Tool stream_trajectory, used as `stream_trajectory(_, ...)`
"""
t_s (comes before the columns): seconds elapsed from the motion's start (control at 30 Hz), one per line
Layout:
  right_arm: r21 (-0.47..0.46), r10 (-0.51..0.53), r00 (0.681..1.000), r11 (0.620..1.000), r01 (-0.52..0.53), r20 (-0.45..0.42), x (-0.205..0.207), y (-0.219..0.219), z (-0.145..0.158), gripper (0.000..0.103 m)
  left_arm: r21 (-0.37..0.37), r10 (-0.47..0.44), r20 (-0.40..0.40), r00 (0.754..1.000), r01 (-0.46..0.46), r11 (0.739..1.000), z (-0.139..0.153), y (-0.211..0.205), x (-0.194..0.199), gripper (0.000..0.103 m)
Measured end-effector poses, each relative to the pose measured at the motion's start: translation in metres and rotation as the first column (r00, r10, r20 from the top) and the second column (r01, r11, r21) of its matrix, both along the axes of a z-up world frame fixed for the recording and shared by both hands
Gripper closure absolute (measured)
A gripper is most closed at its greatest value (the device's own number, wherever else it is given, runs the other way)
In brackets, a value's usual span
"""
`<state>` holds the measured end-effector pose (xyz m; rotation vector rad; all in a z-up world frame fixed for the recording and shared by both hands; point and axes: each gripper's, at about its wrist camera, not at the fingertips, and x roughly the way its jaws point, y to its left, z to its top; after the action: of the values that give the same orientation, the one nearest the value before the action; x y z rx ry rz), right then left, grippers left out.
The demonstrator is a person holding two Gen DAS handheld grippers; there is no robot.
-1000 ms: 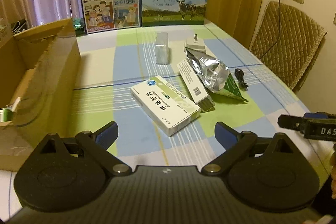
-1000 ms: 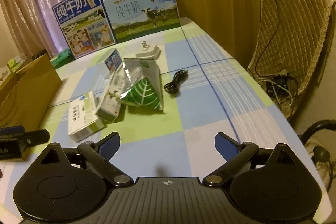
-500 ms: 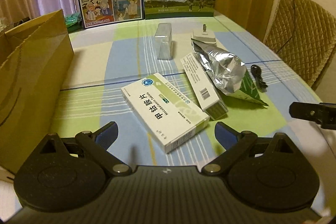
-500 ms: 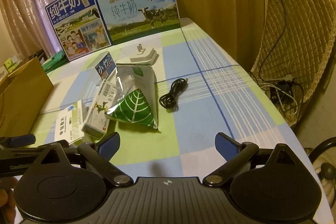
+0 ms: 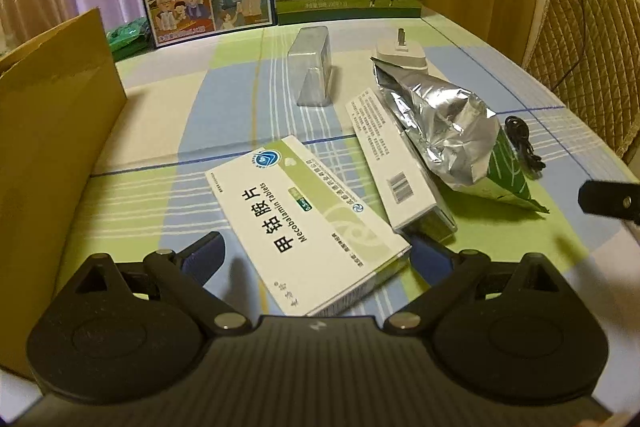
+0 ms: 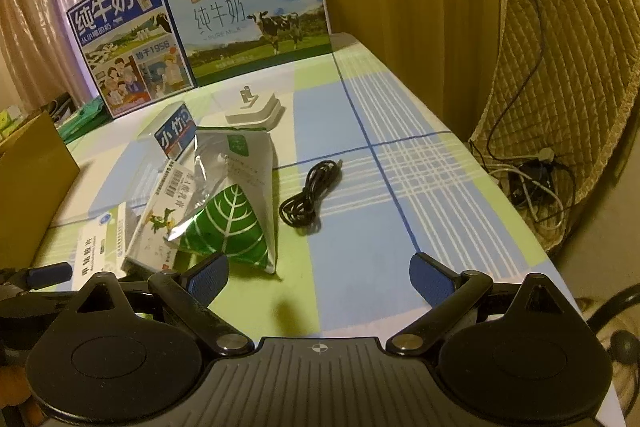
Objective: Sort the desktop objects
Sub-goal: 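Move left gripper back to the white medicine box on the table, then close left gripper on the white medicine box while right gripper grasps the black cable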
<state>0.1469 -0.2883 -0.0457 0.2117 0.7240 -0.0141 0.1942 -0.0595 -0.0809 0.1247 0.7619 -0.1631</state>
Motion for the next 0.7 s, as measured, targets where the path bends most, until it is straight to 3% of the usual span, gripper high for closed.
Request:
stream_trajectory(0.13, -0.012, 0.008, 1.000, 1.000, -0.008, 0.002, 0.010, 0.000, -0.003, 0.008, 0.022, -0.026, 0.000, 1.000, 0.026, 0.999, -0.004, 0.003, 0.002, 0.009)
stream_trajectory(0.3, -0.035, 0.026, 1.000, 0.999, -0.025, 0.010, 0.030, 0.000, -0.006, 0.009, 0.011, -0.047, -0.009, 0.999, 0.047, 0.999, -0.005, 0.016, 0.001, 0.023)
stream_trajectory(0.43, -0.062, 0.046, 0.999, 0.997, -0.046, 0.008, 0.051, 0.003, -0.010, 0.010, 0.008, -0.061, -0.015, 0.998, 0.061, 0.998, -0.004, 0.024, 0.002, 0.026)
stream_trajectory(0.5, -0.090, 0.065, 0.998, 0.994, -0.065, 0.001, 0.064, 0.007, -0.013, 0.026, 0.002, -0.069, -0.017, 0.997, 0.069, 0.998, -0.004, 0.026, 0.003, 0.026)
stream_trajectory(0.7, -0.154, 0.074, 0.997, 0.985, -0.077, -0.021, 0.089, 0.012, -0.024, 0.045, 0.004, -0.077, -0.010, 0.997, 0.077, 0.997, -0.004, 0.026, 0.003, 0.026)
